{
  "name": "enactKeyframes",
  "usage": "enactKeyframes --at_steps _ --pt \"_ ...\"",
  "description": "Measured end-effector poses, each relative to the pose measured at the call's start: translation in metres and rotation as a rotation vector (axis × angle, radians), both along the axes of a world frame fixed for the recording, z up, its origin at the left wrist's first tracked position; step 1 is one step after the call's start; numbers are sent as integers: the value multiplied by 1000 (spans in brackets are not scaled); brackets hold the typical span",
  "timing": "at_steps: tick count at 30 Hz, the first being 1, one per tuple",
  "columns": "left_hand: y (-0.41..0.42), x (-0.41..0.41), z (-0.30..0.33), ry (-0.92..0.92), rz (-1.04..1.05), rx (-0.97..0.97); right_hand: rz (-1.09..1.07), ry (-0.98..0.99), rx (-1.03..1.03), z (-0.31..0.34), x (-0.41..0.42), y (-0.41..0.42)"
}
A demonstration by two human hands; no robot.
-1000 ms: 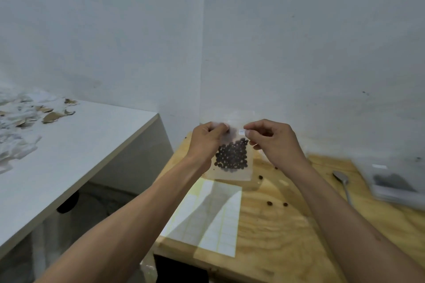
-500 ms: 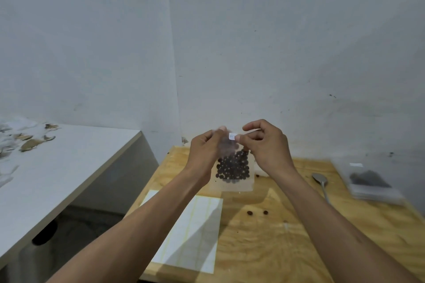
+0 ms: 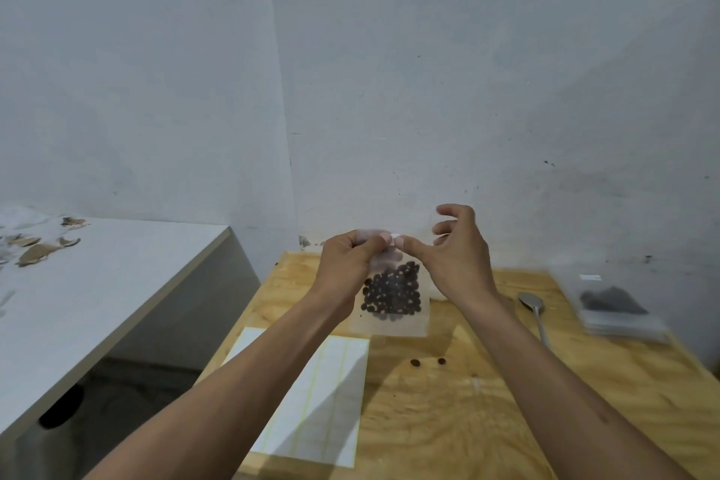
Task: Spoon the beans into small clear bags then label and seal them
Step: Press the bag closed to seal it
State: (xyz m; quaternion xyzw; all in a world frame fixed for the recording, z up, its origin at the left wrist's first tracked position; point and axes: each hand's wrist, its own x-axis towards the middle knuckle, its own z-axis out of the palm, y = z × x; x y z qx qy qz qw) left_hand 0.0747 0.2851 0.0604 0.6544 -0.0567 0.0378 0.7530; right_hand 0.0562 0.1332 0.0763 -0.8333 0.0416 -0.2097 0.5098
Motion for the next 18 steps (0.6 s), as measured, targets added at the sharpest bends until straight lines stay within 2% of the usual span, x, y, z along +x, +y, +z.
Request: enactKeyframes --at_steps 4,7,11,18 --pt "3 2 -2 -1 9 37 153 147 414 -4 2 -3" --pt "1 2 -3 -3 22 64 177 135 562 -6 2 -3" --pt "1 2 -5 6 -16 49 117 102 583 -10 6 -3" --pt "-8 2 -6 -14 29 87 27 86 391 -27 13 -7"
